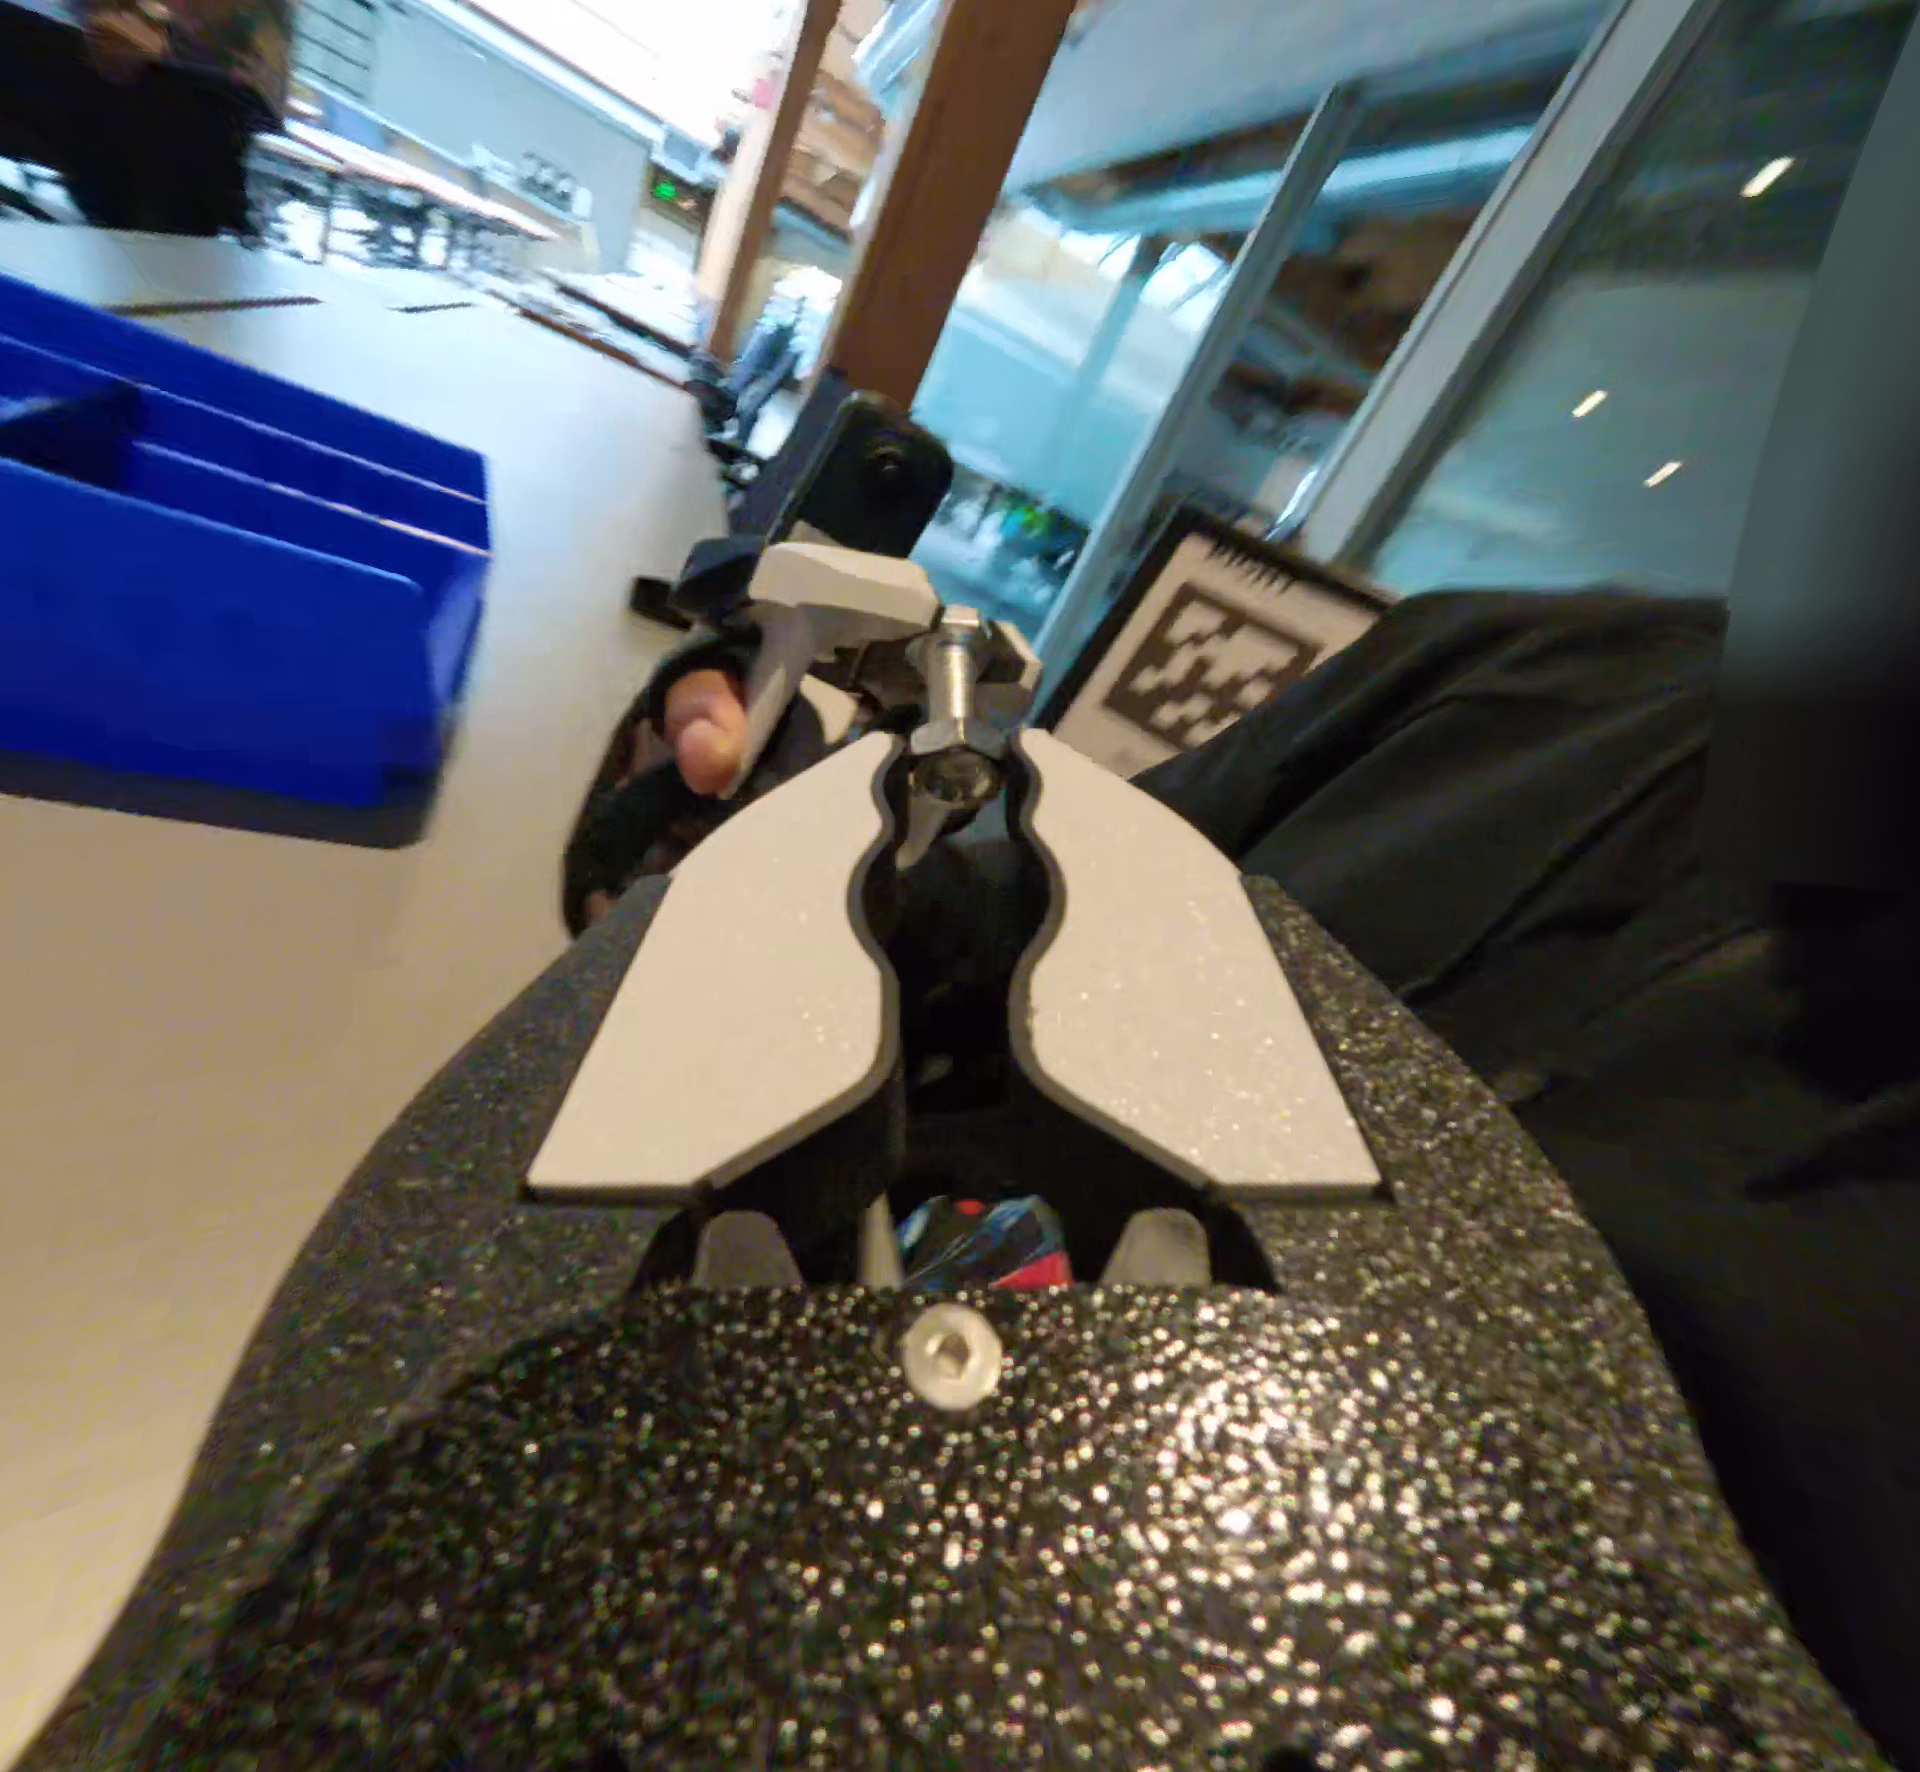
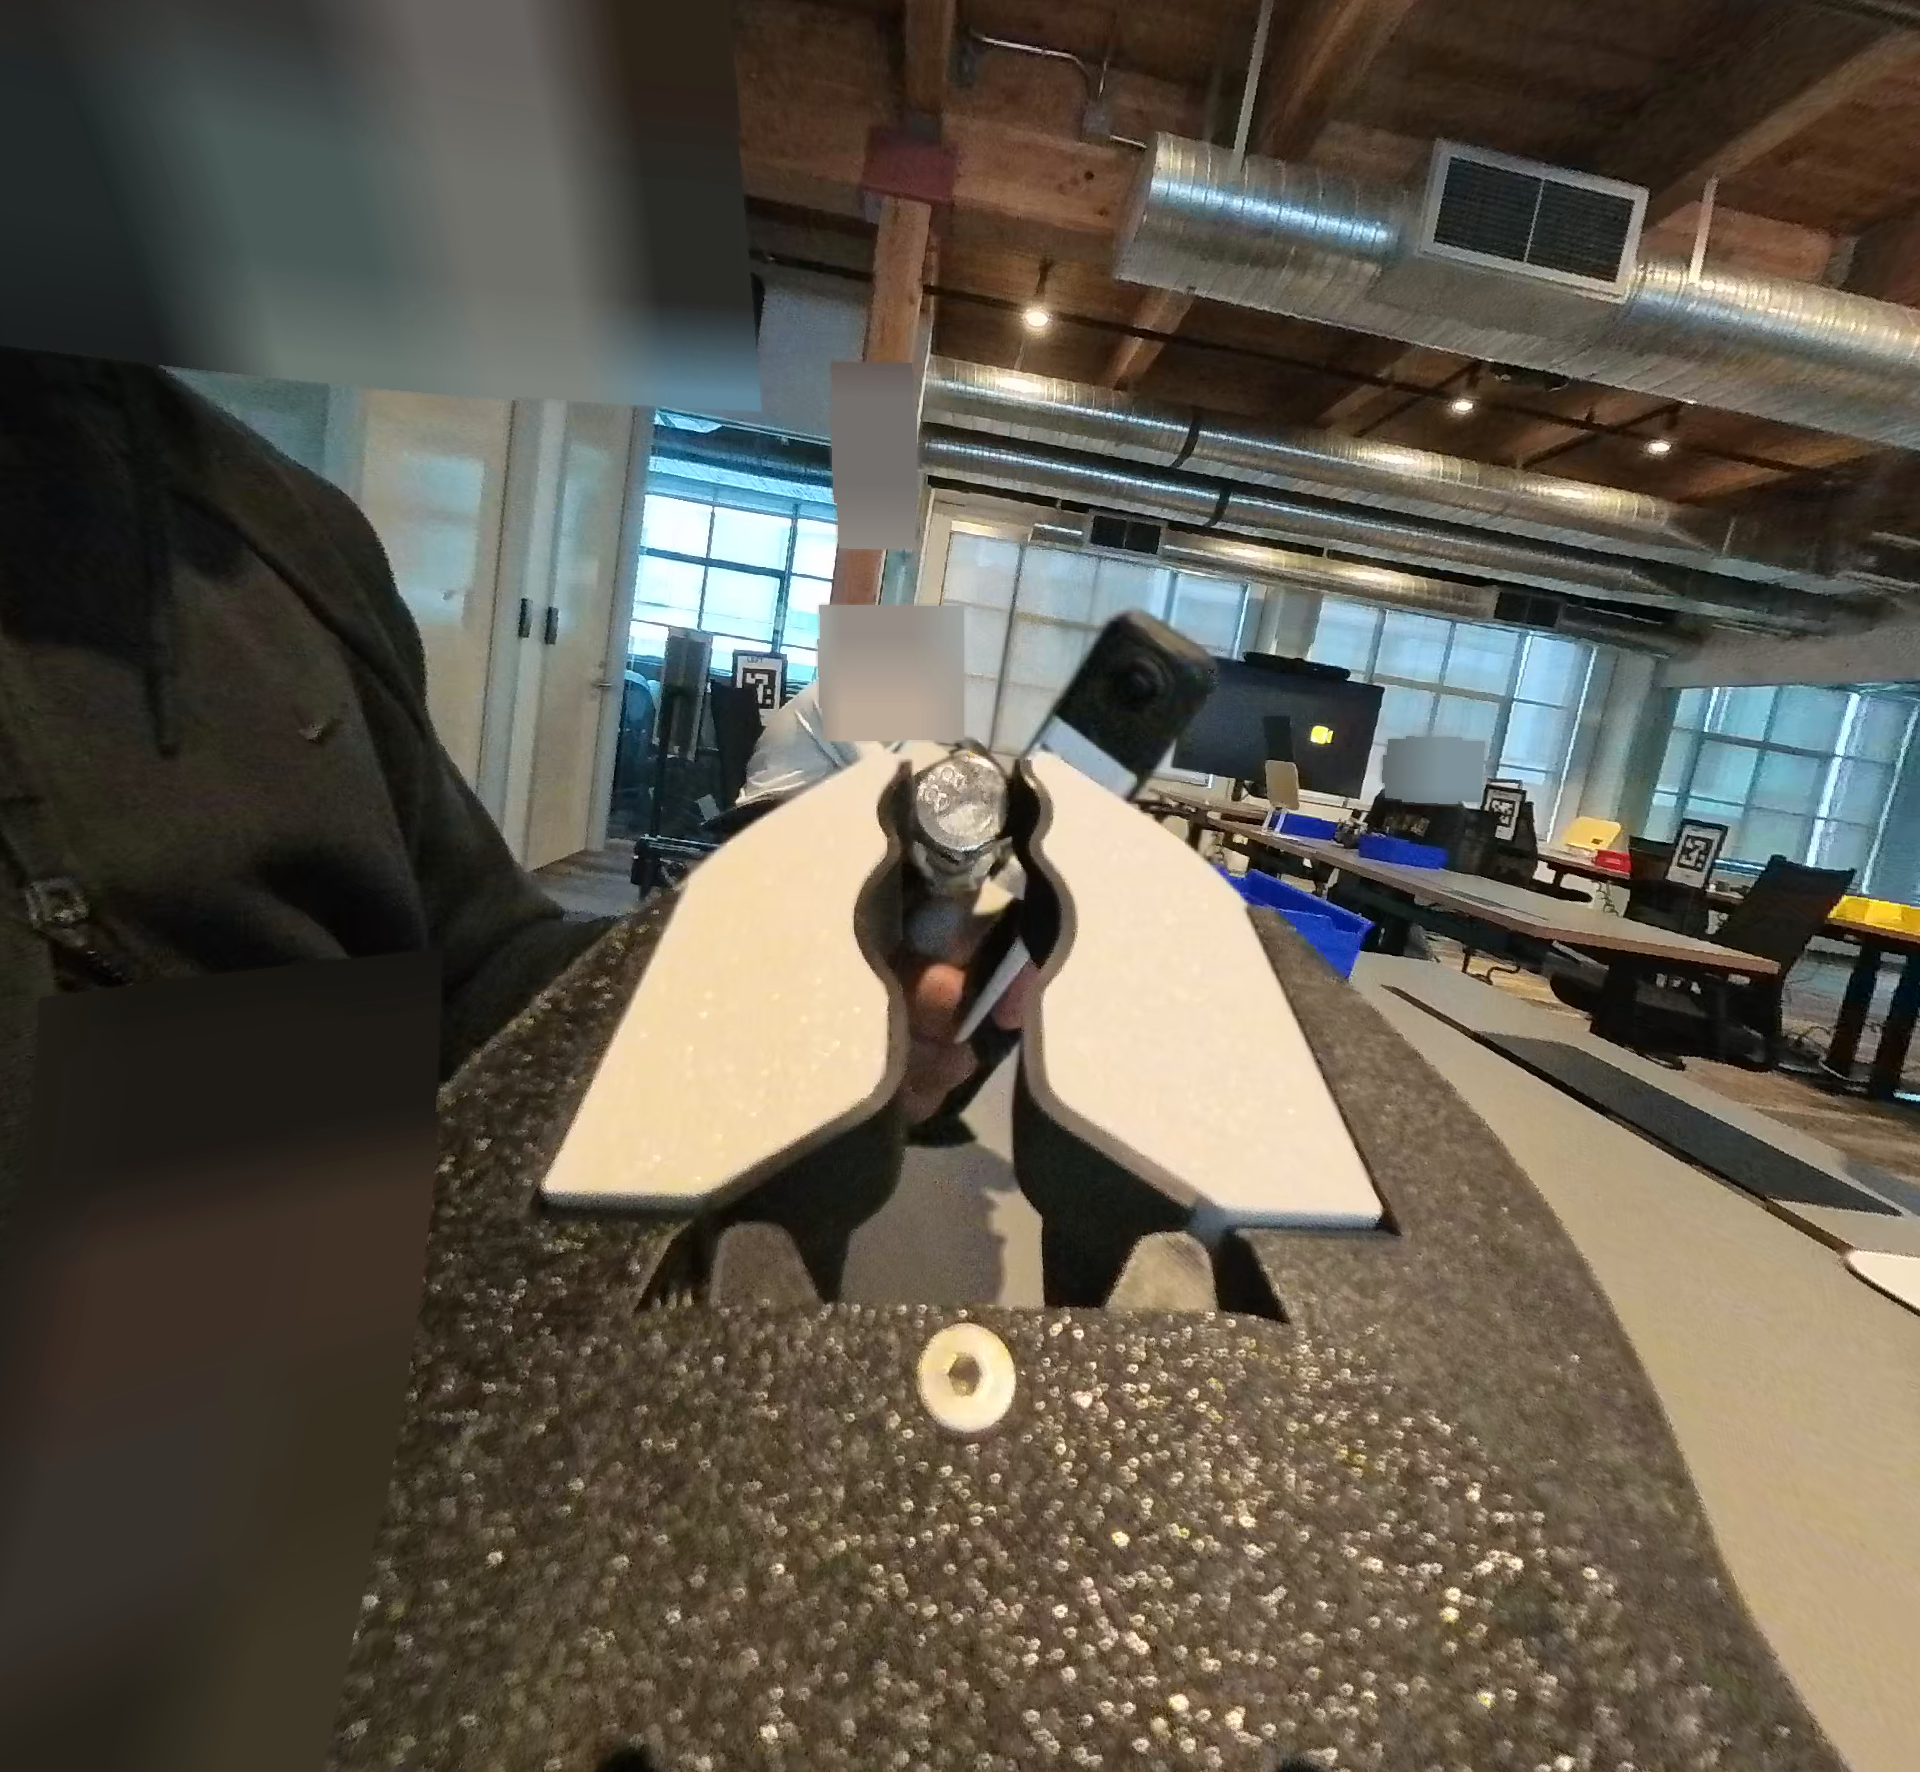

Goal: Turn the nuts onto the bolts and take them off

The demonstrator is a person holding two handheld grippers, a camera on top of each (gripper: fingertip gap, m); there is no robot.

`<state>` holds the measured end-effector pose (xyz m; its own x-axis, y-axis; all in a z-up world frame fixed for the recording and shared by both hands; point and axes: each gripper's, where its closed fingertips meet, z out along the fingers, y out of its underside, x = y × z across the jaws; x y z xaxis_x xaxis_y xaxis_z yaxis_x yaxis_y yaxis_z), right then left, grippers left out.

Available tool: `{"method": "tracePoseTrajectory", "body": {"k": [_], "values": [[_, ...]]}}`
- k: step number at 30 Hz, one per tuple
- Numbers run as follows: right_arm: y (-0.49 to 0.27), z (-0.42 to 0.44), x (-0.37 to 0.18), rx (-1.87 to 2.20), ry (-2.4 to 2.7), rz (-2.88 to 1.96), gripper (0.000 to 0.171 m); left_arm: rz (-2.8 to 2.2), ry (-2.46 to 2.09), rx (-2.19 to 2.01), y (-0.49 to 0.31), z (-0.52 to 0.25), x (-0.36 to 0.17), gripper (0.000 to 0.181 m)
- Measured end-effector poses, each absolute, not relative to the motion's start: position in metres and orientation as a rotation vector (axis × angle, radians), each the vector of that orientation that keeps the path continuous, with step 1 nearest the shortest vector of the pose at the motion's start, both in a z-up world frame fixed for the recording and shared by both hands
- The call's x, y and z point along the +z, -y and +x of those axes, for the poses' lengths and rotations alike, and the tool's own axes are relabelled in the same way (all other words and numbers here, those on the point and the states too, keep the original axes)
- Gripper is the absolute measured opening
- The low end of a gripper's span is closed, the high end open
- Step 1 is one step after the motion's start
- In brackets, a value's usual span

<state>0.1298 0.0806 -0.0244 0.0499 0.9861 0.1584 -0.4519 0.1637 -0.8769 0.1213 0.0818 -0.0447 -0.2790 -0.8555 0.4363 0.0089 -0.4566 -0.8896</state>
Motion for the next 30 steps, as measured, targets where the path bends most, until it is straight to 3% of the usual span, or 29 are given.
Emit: {"method": "tracePoseTrajectory", "body": {"k": [2, 4, 8, 12, 18, 21, 30], "values": [[-0.081, 0.129, -0.024, 1.260, 0.917, -0.750, 0.018, -1.295, -1.036, -1.916, -0.083, 0.119, -0.041, 0.018], [-0.082, 0.131, -0.022, 1.265, 0.901, -0.749, 0.018, -1.164, -1.006, -1.915, -0.085, 0.116, -0.029, 0.045], [-0.085, 0.137, -0.018, 1.289, 0.865, -0.738, 0.018, -1.065, -1.079, -1.359, -0.102, 0.117, -0.035, 0.053], [-0.085, 0.138, -0.019, 1.292, 0.862, -0.740, 0.018, -1.008, -1.235, -1.050, -0.096, 0.126, -0.048, 0.043], [-0.085, 0.137, -0.019, 1.287, 0.868, -0.741, 0.018, -0.982, -1.252, -1.004, -0.088, 0.131, -0.047, 0.017], [-0.085, 0.136, -0.020, 1.276, 0.872, -0.745, 0.018, -1.105, -1.252, -1.132, -0.088, 0.131, -0.049, 0.017], [-0.082, 0.130, -0.022, 1.258, 0.900, -0.747, 0.018, -1.364, -0.952, -2.096, -0.081, 0.123, -0.045, 0.016]]}}
